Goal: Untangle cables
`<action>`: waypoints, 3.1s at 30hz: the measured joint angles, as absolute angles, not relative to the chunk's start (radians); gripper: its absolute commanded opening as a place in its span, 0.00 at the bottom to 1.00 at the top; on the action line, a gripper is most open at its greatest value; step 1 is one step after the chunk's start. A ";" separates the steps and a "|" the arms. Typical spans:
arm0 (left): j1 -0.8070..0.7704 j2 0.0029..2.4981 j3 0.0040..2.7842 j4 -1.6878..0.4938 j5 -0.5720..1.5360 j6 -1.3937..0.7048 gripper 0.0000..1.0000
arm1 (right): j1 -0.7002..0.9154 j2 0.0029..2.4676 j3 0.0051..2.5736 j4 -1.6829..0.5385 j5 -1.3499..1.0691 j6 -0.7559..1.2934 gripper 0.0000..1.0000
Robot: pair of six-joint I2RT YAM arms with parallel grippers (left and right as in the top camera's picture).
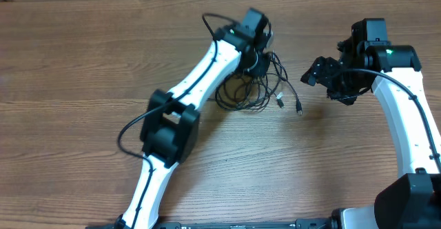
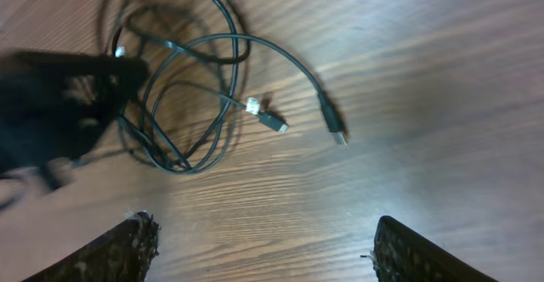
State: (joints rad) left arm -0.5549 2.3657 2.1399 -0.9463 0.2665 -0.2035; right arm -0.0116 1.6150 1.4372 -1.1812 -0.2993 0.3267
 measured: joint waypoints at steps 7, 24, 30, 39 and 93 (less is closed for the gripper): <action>-0.500 2.070 2.238 -1.122 0.467 -0.139 0.04 | -0.012 1.615 1.437 -1.105 -0.509 0.159 0.81; -0.353 1.831 2.258 -1.181 0.598 -0.097 0.04 | 0.115 1.615 1.437 -0.919 -0.725 0.070 0.87; -0.299 1.802 2.258 -1.147 0.712 -0.104 0.04 | 0.195 1.633 1.437 -0.883 -0.712 0.068 0.75; -0.223 1.801 2.258 -1.065 0.840 -0.154 0.04 | 0.291 1.676 1.437 -0.843 -0.576 0.266 0.77; 0.278 1.876 2.271 -1.348 0.052 -0.289 0.04 | -0.208 1.253 1.566 -1.152 -0.260 0.247 0.04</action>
State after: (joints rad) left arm 0.2779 1.8755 2.2707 -1.3476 0.0525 -0.2890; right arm -0.2077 1.2526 1.5658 -1.1522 -0.2596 0.2466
